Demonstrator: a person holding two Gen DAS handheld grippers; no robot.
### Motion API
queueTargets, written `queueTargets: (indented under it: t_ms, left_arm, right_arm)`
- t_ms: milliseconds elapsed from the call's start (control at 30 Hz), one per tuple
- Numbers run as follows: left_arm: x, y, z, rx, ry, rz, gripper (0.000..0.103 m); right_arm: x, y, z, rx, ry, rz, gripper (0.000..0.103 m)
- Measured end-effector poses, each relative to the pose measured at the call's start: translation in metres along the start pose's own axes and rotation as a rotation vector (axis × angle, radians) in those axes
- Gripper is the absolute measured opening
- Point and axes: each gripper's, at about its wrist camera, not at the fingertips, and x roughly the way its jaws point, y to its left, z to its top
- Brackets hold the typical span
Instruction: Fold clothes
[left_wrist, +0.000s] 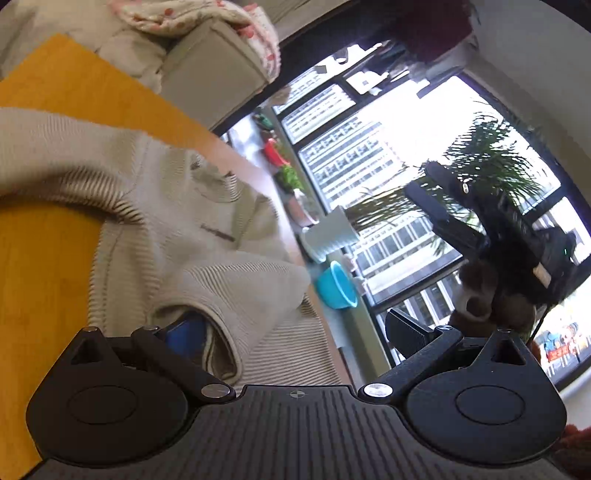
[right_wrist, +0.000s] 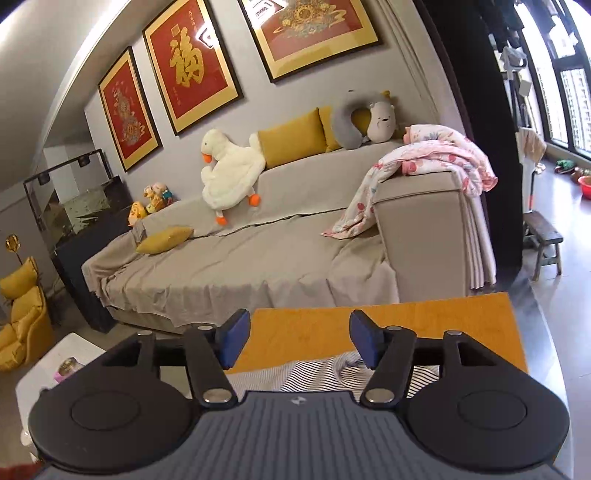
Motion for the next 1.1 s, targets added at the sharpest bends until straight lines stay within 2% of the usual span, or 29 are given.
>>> queueTargets:
  t_ms: [133, 167, 200, 233, 267, 367, 433, 467, 533, 600, 733, 800, 867, 967, 1033, 1067, 1100]
  left_arm:
    - [0.001, 0.024, -0.003, -0.137, 0.002, 0.118, 0.103]
    - [0.003, 0.029, -0.003, -0.169, 0.000, 0.152, 0.096]
    - [0.008, 0.031, -0.002, -0.192, 0.003, 0.187, 0.086]
    - [0.014, 0.032, -0.001, -0.190, 0.013, 0.230, 0.055]
    - [0.022, 0.032, 0.001, -0.182, 0.025, 0.276, 0.035]
    - [0.030, 0.005, 0.004, -0.029, 0.025, 0.382, 0.016]
    - [0.028, -0.026, 0.012, 0.096, 0.012, 0.418, 0.013]
    - [0.027, -0.042, 0.019, 0.150, 0.005, 0.429, 0.012]
    - [0.025, -0.073, 0.033, 0.251, -0.015, 0.442, 0.012]
    - [0.029, -0.110, 0.054, 0.345, -0.049, 0.430, 0.012]
    - [0.051, -0.182, 0.090, 0.549, -0.135, 0.400, 0.012]
    - [0.062, -0.214, 0.099, 0.641, -0.177, 0.381, 0.012]
    - [0.072, -0.238, 0.101, 0.696, -0.208, 0.356, 0.012]
    - [0.083, -0.258, 0.100, 0.754, -0.224, 0.325, 0.012]
    - [0.091, -0.248, 0.097, 0.755, -0.200, 0.330, 0.012]
    - [0.095, -0.238, 0.095, 0.753, -0.188, 0.340, 0.012]
    - [0.098, -0.226, 0.094, 0.752, -0.186, 0.360, 0.012]
  right_arm:
    - [-0.009, -0.007, -0.029, -0.185, 0.016, -0.134, 0.061]
    - [-0.010, -0.007, -0.039, -0.243, 0.027, -0.170, 0.061]
    - [-0.008, -0.008, -0.050, -0.302, 0.050, -0.195, 0.061]
    - [-0.006, -0.010, -0.061, -0.338, 0.076, -0.204, 0.061]
    - [-0.004, -0.011, -0.071, -0.369, 0.102, -0.209, 0.061]
    - [-0.005, -0.013, -0.102, -0.416, 0.145, -0.182, 0.061]
    - [-0.010, -0.010, -0.122, -0.496, 0.144, -0.177, 0.063]
    - [-0.013, -0.007, -0.133, -0.550, 0.137, -0.183, 0.068]
    - [-0.017, -0.001, -0.154, -0.640, 0.138, -0.171, 0.071]
    - [-0.020, 0.006, -0.167, -0.662, 0.148, -0.103, 0.071]
    - [-0.008, 0.020, -0.169, -0.493, 0.219, 0.140, 0.071]
    - [0.016, 0.026, -0.164, -0.399, 0.237, 0.188, 0.072]
    - [0.042, 0.024, -0.157, -0.336, 0.209, 0.135, 0.072]
    - [0.077, -0.003, -0.141, -0.204, 0.150, -0.072, 0.072]
    - [0.091, -0.029, -0.132, -0.146, 0.095, -0.269, 0.072]
    - [0.094, -0.038, -0.130, -0.132, 0.075, -0.335, 0.069]
    - [0.093, -0.043, -0.130, -0.125, 0.072, -0.356, 0.069]
